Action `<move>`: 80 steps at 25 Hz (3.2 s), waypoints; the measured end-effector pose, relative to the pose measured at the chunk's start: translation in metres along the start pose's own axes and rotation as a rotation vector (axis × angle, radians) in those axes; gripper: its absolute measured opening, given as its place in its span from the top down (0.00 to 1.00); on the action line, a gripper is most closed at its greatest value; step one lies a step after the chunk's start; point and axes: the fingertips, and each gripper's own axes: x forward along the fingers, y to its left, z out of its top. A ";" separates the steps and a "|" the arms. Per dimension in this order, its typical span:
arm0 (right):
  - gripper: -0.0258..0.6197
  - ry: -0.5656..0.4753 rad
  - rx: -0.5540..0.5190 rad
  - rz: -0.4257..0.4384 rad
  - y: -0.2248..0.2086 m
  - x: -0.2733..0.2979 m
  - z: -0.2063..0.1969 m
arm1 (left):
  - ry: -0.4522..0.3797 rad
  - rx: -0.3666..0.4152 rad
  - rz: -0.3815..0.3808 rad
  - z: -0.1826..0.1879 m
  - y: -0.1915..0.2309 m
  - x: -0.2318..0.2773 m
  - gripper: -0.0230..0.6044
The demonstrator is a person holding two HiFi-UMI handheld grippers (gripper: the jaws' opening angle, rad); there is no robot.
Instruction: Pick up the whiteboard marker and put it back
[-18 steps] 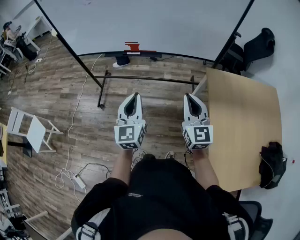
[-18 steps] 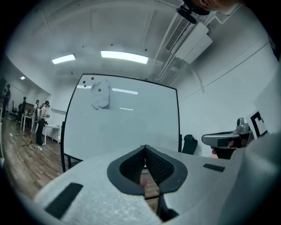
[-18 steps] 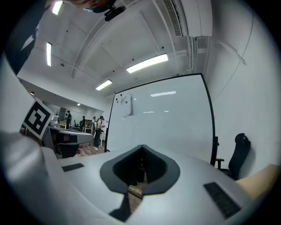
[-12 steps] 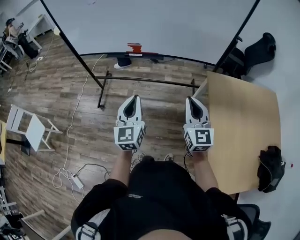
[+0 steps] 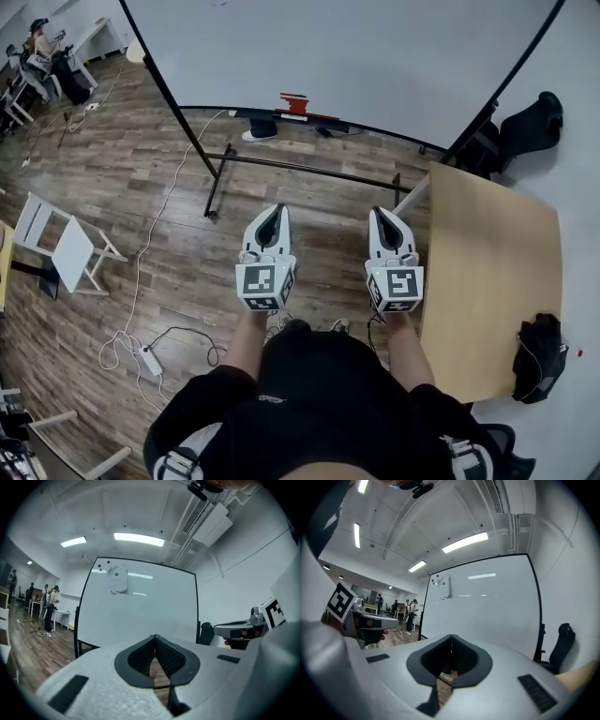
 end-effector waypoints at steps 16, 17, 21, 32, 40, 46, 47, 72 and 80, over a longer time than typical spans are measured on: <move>0.96 0.031 -0.024 0.042 0.061 0.064 -0.006 | 0.038 -0.026 0.109 -0.019 0.133 -0.023 0.95; 0.96 0.033 -0.025 0.047 0.061 0.069 -0.007 | 0.041 -0.029 0.108 -0.021 0.135 -0.018 0.95; 0.96 0.032 -0.020 0.063 0.056 0.098 -0.010 | 0.049 -0.028 0.097 -0.029 0.142 0.005 0.95; 0.96 0.053 -0.022 0.140 0.025 0.229 -0.025 | 0.112 -0.035 0.099 -0.047 0.168 0.118 0.95; 0.96 0.107 -0.072 0.187 -0.026 0.314 -0.035 | 0.152 -0.046 0.116 -0.049 0.178 0.220 0.95; 0.96 0.163 -0.153 0.237 -0.048 0.353 -0.054 | 0.206 -0.068 0.124 -0.068 0.164 0.261 0.95; 0.96 0.173 -0.161 0.244 -0.049 0.359 -0.057 | 0.215 -0.074 0.123 -0.071 0.162 0.266 0.95; 0.96 0.467 -0.434 0.406 0.020 0.495 -0.124 | 0.310 -0.187 0.121 -0.114 0.245 0.319 0.95; 0.96 0.645 -0.797 0.465 0.037 0.526 -0.185 | 0.365 -0.249 0.094 -0.160 0.263 0.321 0.95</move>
